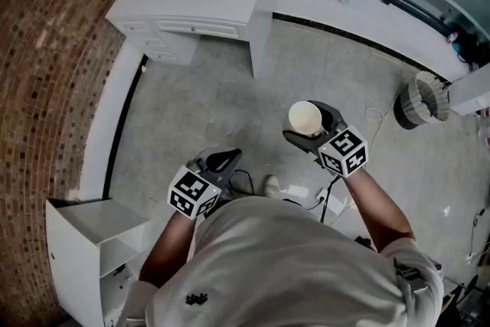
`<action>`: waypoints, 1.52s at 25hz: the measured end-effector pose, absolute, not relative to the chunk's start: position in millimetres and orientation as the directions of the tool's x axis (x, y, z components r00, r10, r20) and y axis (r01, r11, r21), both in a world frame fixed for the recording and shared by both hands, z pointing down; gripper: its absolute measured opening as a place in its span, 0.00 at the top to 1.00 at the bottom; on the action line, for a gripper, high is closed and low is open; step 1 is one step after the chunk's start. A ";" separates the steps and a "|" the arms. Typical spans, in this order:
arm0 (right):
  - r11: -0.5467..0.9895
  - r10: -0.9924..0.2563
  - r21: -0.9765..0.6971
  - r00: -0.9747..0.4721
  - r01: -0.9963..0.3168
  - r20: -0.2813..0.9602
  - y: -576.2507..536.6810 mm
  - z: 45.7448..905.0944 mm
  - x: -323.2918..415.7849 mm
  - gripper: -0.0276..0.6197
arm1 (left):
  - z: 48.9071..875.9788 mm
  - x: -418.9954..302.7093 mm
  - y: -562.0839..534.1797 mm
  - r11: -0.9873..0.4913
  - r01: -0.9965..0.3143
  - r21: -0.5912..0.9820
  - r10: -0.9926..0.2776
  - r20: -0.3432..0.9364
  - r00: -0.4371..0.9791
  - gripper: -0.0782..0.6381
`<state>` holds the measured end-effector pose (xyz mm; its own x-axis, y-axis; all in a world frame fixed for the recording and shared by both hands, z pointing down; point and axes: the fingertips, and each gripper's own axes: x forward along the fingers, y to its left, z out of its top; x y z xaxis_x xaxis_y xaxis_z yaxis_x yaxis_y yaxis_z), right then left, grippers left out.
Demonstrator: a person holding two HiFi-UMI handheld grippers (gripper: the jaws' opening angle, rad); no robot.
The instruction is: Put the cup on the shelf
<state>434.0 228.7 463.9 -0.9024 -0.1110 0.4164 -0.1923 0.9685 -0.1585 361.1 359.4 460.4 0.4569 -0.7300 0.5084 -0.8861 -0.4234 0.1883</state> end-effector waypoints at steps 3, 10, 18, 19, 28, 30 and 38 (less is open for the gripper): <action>0.970 -0.118 -0.148 -0.903 -0.194 0.413 220.8 465.2 435.8 0.28 | 461.8 362.9 353.9 -0.424 -0.888 0.179 -0.734 0.506 0.452 0.88; 0.974 -0.115 -0.135 -0.906 -0.184 0.408 205.9 463.1 437.6 0.28 | 460.3 371.9 347.6 -0.420 -0.891 0.172 -0.739 0.505 0.446 0.88; 0.971 -0.095 -0.161 -0.906 -0.175 0.413 179.9 463.0 414.8 0.28 | 471.3 360.8 334.7 -0.424 -0.885 0.195 -0.728 0.508 0.460 0.88; 0.972 -0.097 -0.156 -0.903 -0.176 0.418 176.2 463.2 409.2 0.28 | 471.8 356.1 331.3 -0.430 -0.881 0.196 -0.726 0.506 0.466 0.88; 0.963 -0.168 -0.115 -0.877 -0.243 0.450 131.1 453.2 346.0 0.28 | 471.5 287.8 280.3 -0.525 -0.826 0.207 -0.692 0.461 0.555 0.88; 0.960 -0.185 -0.109 -0.874 -0.259 0.450 120.5 446.3 325.7 0.28 | 466.1 264.7 268.2 -0.542 -0.815 0.205 -0.690 0.446 0.571 0.88; 0.946 -0.249 -0.081 -0.862 -0.315 0.442 86.3 428.4 228.7 0.28 | 463.0 153.7 244.0 -0.565 -0.800 0.200 -0.682 0.432 0.590 0.88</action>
